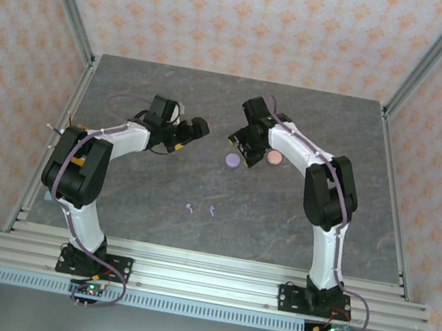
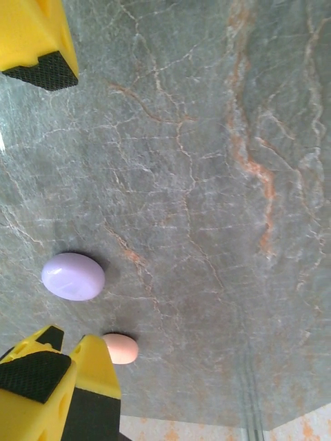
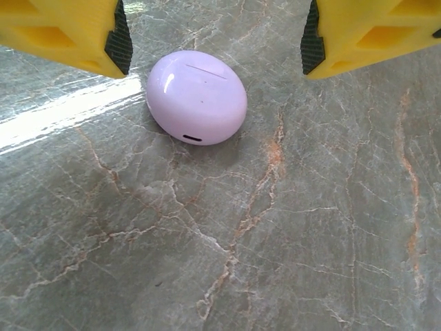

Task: Insert the wireless bluetooth earbuds into the charging case

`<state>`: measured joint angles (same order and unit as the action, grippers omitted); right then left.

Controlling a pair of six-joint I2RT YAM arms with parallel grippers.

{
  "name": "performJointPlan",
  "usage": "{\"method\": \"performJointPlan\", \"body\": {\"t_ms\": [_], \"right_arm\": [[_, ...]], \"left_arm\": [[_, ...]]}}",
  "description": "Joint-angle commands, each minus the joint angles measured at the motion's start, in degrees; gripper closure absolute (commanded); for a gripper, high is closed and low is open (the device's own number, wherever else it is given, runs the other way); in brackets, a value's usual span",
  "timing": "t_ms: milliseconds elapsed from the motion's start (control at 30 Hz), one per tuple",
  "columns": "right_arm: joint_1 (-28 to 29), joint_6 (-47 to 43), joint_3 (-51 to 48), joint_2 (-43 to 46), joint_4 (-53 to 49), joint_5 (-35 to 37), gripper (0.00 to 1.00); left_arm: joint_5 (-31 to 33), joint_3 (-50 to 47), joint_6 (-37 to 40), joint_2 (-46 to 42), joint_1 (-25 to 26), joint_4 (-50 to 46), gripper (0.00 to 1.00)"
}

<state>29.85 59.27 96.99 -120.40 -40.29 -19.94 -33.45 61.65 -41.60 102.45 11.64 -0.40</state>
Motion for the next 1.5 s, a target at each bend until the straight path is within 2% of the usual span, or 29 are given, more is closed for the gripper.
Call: {"method": "performJointPlan", "body": {"t_ms": [0,267,400,800,933,1000,1100,1233,1467], "right_arm": [[-0.31,-1.96,4.49,-3.15,-2.22,0.28,0.33],[-0.78,-7.82,13.05,-10.97,-6.28,1.14,0.33],[-0.84,-9.08,13.53,-12.58,-6.30,-1.09,0.35],[2.16,-9.87,0.08,-1.47,-0.13,-8.64,0.37],[2.67,-9.87,-3.85,2.36,-1.51,-7.59,0.37],[2.67,-11.27,-4.68,4.62,-4.12,-4.46,0.36],[2.59,-17.29,-2.62,5.62,-8.59,1.10,0.33],[2.48,-31.16,6.16,1.46,-15.02,5.64,0.27],[2.77,-54.03,19.79,-7.46,-22.89,3.81,0.26]], "left_arm": [[2.85,2.35,0.04,-3.02,-0.31,-2.43,0.00],[3.22,3.30,0.03,-4.32,-0.50,-3.80,0.00],[3.13,3.48,0.12,-4.63,-0.61,-3.90,0.00],[3.04,3.78,-0.41,-4.28,-0.69,-3.29,0.00],[3.22,3.66,-0.49,-4.37,-0.70,-3.39,0.00],[3.39,3.66,-0.32,-4.67,-0.87,-3.55,0.00],[3.31,3.85,-0.20,-4.98,-1.26,-3.85,0.00],[3.04,4.48,0.18,-5.16,-1.96,-4.41,0.00],[2.65,5.75,0.74,-5.08,-2.73,-5.53,0.00]]}}
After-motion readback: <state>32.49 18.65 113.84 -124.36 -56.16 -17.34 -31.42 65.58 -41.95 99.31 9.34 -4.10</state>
